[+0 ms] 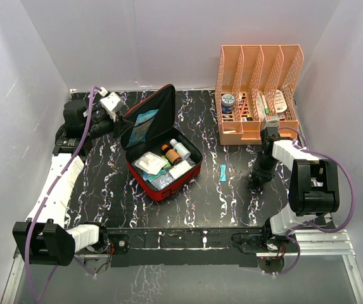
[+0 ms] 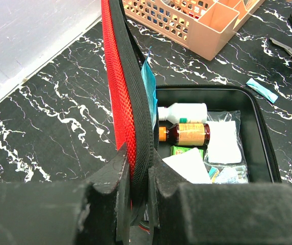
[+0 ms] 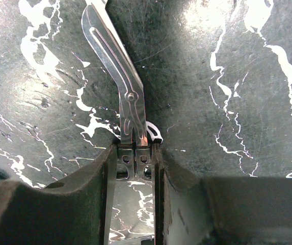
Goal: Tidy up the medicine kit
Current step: Pick up the scissors from the center of the board.
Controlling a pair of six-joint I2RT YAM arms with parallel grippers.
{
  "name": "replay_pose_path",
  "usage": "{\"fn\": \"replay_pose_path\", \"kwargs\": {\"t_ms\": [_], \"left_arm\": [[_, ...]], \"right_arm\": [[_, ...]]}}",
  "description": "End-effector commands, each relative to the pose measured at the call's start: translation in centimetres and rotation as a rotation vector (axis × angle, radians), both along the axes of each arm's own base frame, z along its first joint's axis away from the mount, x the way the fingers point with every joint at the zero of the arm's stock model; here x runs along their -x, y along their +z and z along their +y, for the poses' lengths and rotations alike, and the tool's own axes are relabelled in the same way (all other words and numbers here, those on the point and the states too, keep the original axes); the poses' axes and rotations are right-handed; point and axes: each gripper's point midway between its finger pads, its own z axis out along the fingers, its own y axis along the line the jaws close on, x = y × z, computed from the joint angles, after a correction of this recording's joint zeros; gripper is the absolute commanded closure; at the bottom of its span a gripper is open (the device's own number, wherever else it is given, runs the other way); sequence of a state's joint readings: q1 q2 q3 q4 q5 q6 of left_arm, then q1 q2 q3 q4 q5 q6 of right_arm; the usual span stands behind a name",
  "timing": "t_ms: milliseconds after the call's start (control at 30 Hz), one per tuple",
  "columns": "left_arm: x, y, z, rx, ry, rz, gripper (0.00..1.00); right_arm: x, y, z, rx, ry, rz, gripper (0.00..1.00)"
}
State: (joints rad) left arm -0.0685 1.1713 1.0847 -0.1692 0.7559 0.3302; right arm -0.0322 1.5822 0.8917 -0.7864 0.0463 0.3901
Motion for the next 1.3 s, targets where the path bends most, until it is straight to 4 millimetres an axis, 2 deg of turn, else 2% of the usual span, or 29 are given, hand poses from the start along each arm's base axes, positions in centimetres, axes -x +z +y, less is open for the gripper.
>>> {"fn": "replay_pose_path", "kwargs": {"t_ms": [0,167,333,667,767,800,1067,1267], "left_arm": [[1.2,0.0,-0.6,0.010,-0.042,0.036,1.00],[1.3,-0.1,-0.6,0.008,-0.041,0.036,1.00],[1.2,-0.1,-0.6,0.008,-0.042,0.035,1.00],[1.3,-0.2,-0.7,0.013,-0.045,0.043,1.00],[1.3,-0.2,-0.7,0.013,-0.045,0.044,1.00],[1.3,-0.3,-0.7,0.013,-0.044,0.045,1.00],[1.2,-0.3,-0.7,0.016,-0.041,0.046,1.00],[1.0,-0.4,-0.7,0.018,-0.043,0.052,1.00]], "right_arm": [[1.1,-0.9,0.3,0.001,0.015,0.041,1.00],[1.0,-0.7,0.4,-0.001,0.020,0.034,1.00],[0.7,0.3,0.5,-0.005,0.027,0.011,1.00],[-1.4,4.7,1.4,-0.041,0.051,-0.074,1.00],[-1.4,5.7,1.6,-0.054,0.049,-0.078,1.00],[-1.4,6.1,2.5,-0.061,0.077,-0.082,1.00],[-1.5,10.5,5.6,-0.101,0.125,-0.139,1.00],[-4.2,14.9,8.9,-0.141,0.172,-0.237,1.00]]}}
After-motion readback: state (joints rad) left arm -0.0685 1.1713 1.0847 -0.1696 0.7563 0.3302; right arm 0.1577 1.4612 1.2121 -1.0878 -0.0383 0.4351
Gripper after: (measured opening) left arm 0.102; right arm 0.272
